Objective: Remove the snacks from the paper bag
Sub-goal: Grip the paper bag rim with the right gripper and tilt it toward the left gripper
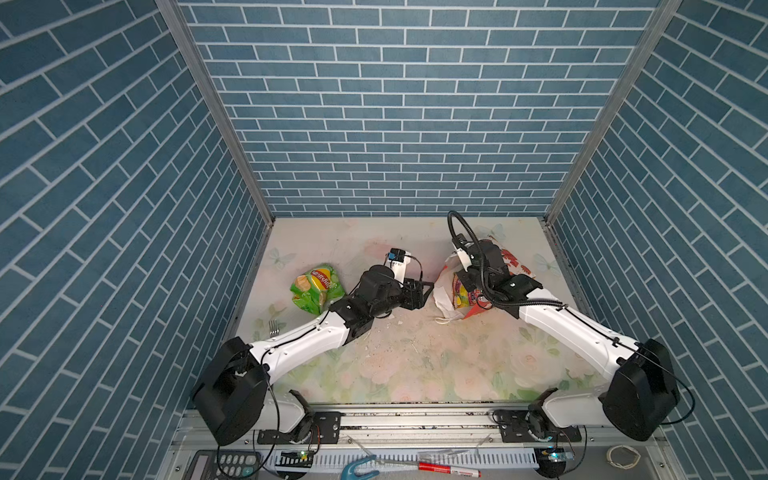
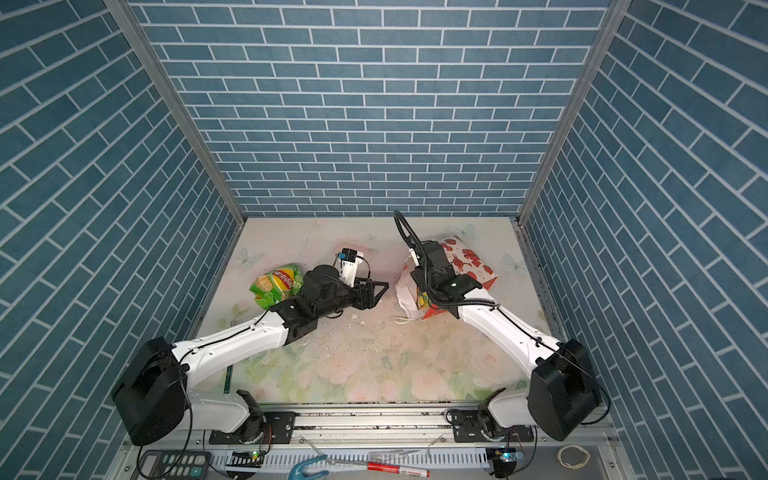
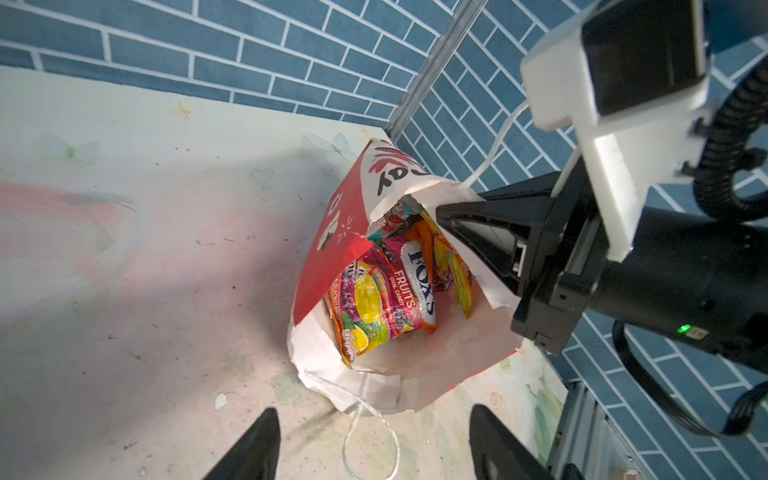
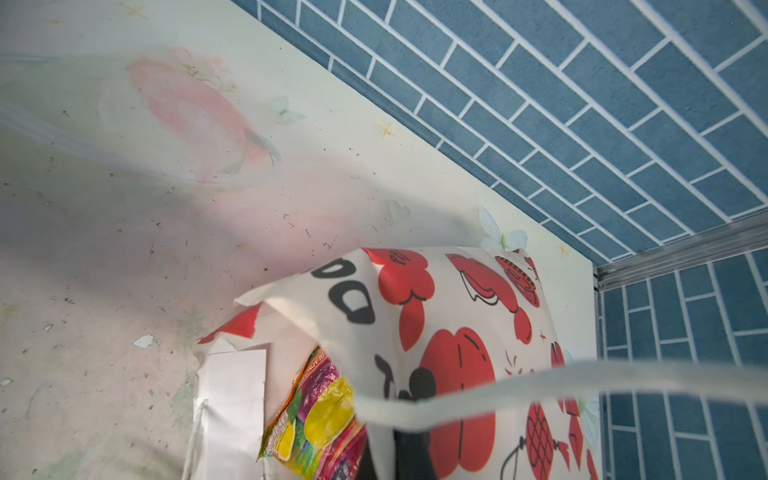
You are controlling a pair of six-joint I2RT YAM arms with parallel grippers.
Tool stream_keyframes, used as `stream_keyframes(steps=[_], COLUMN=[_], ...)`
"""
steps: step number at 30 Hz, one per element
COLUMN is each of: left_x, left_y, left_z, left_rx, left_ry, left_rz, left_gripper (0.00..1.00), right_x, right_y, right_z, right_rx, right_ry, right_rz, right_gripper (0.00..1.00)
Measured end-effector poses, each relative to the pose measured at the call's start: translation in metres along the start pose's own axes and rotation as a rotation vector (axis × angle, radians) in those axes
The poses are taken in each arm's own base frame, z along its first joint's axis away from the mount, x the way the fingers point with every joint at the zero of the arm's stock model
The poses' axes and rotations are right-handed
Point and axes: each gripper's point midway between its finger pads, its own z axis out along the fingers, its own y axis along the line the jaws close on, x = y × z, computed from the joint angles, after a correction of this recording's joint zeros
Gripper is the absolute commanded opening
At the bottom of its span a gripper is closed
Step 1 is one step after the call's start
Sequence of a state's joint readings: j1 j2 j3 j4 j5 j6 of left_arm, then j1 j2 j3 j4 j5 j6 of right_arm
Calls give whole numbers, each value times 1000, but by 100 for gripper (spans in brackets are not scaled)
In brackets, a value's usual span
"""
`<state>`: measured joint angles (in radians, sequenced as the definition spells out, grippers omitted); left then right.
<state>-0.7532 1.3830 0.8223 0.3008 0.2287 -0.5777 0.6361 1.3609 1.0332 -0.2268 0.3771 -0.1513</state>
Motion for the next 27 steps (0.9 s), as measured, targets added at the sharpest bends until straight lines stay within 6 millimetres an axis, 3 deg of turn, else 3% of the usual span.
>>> stream_keyframes(steps=[9, 17, 27], left_x=[12, 35, 32], left_y=[-13, -4, -22], left_z=[7, 25, 31], left_rx=[66, 70, 136], left_ry=[5, 47, 29], left_rz=[-35, -58, -44], left_gripper=[70, 69, 68], right_x=[1, 1, 0], right_y=[5, 8, 8], right_z=[2, 1, -1], right_rx=[-16, -28, -31], right_ry=[-10, -11, -13], right_rz=[124, 178, 229], right_gripper=[0, 0, 0])
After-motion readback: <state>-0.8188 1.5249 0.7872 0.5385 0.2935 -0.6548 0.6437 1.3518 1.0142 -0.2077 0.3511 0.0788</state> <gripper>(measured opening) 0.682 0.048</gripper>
